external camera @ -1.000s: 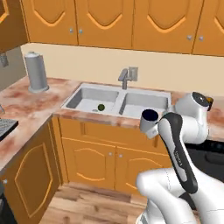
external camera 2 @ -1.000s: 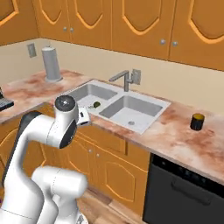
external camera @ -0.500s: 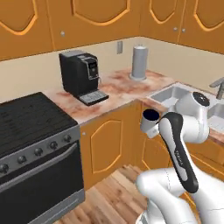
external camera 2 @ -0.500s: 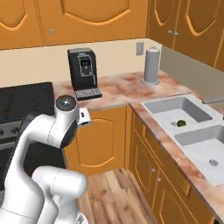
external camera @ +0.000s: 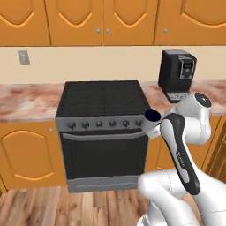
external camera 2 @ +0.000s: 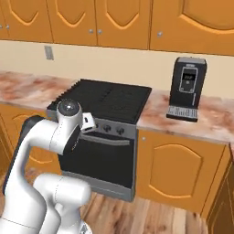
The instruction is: Clear the mugs and bowl far away from the sink.
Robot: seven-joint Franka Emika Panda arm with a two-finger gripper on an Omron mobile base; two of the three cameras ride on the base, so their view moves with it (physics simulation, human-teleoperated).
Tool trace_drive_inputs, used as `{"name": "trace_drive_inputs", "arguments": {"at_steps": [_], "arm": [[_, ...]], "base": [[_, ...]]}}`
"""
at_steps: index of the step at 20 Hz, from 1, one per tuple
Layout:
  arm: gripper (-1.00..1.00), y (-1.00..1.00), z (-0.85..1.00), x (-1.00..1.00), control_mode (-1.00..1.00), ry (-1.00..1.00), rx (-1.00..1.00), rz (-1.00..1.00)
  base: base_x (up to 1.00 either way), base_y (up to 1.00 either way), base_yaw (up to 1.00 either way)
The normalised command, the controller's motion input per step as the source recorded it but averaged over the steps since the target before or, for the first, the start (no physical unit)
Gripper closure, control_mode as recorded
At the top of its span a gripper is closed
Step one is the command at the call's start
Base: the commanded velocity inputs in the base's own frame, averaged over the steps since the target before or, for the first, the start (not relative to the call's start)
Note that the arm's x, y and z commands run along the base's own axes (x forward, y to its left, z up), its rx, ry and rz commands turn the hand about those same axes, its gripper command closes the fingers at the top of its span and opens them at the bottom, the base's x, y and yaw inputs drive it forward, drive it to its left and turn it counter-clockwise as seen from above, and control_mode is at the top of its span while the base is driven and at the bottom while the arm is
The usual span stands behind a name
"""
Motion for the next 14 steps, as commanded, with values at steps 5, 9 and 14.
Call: {"name": "trace_drive_inputs", "arguments": {"at_steps": [5, 9, 14], "arm": [[1.00, 0.00, 0.00, 0.00, 1.00, 0.00, 0.00, 0.00], [1.00, 0.00, 0.00, 0.00, 1.00, 0.00, 0.00, 0.00], [1.00, 0.00, 0.00, 0.00, 1.00, 0.00, 0.00, 0.00]], "base": [[0.03, -0.01, 0.90], [0.31, 0.00, 0.75], [0.64, 0.00, 0.65]]}}
